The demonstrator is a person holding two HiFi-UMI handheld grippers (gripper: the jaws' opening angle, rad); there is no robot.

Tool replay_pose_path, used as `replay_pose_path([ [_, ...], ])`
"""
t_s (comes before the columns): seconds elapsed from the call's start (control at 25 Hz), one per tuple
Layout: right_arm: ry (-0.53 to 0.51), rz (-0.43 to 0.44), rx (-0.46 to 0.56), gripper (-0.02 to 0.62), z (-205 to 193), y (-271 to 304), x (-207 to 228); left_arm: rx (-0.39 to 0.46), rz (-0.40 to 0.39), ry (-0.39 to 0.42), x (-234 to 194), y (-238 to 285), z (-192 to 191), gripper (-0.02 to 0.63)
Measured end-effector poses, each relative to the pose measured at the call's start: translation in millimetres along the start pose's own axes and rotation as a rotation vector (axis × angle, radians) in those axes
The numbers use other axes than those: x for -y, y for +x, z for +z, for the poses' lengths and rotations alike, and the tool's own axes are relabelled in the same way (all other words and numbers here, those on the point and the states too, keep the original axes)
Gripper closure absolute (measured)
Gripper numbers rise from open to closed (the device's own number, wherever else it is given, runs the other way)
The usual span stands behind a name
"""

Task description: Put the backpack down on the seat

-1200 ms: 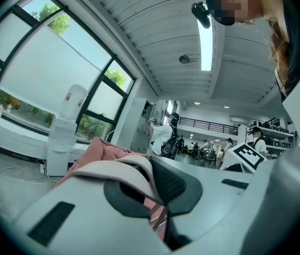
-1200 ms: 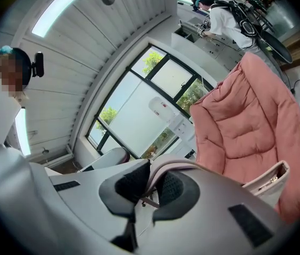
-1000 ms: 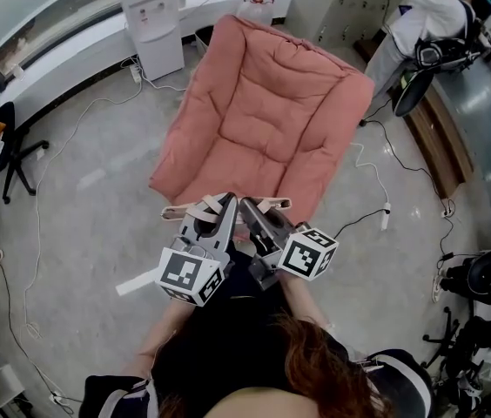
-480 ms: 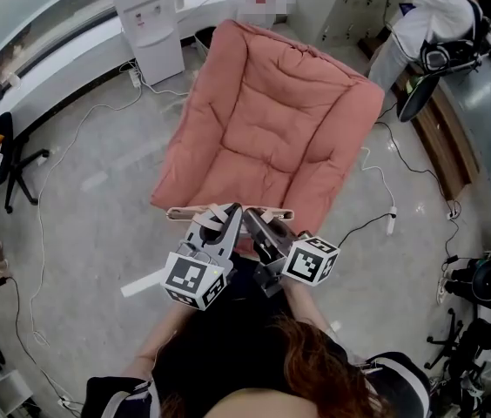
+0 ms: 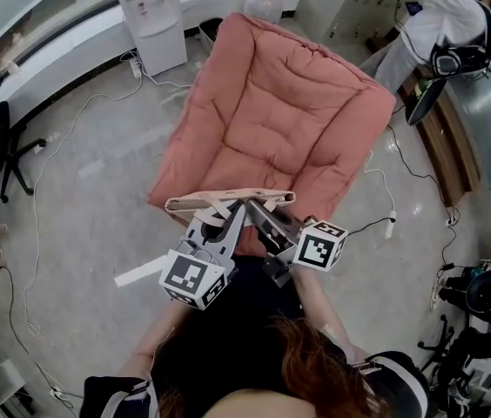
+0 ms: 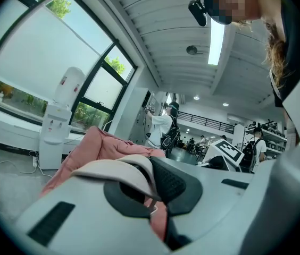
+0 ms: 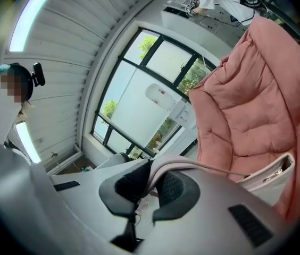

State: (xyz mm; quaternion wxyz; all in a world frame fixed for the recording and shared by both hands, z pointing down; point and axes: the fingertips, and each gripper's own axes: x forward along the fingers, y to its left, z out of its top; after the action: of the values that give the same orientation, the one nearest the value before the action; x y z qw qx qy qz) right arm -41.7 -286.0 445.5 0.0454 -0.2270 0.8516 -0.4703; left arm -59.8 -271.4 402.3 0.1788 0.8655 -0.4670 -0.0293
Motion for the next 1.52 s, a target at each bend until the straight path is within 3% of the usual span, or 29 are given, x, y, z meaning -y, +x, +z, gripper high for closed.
replay_pose_path([
  [0.28, -0.035, 0.047, -0.096, 0.551, 4, 11, 2, 0.010, 0.024, 0.008, -1, 2, 0, 0.588],
  [0.52, -0.032, 0.059, -0.183, 0.551, -4, 30, 10, -0.004, 0.071, -0.039, -18, 0, -9, 0.588],
  [0.96, 0.017, 0.004, -0.279, 0.551, -30, 66, 48, -0.059, 0.127, -0.126, -63, 6, -40, 0.588],
  [1.52, 0.083, -0.086, -0.293, 0.551, -40, 91, 95, -0.142, 0.133, -0.099, -98, 29, -71, 0.588],
])
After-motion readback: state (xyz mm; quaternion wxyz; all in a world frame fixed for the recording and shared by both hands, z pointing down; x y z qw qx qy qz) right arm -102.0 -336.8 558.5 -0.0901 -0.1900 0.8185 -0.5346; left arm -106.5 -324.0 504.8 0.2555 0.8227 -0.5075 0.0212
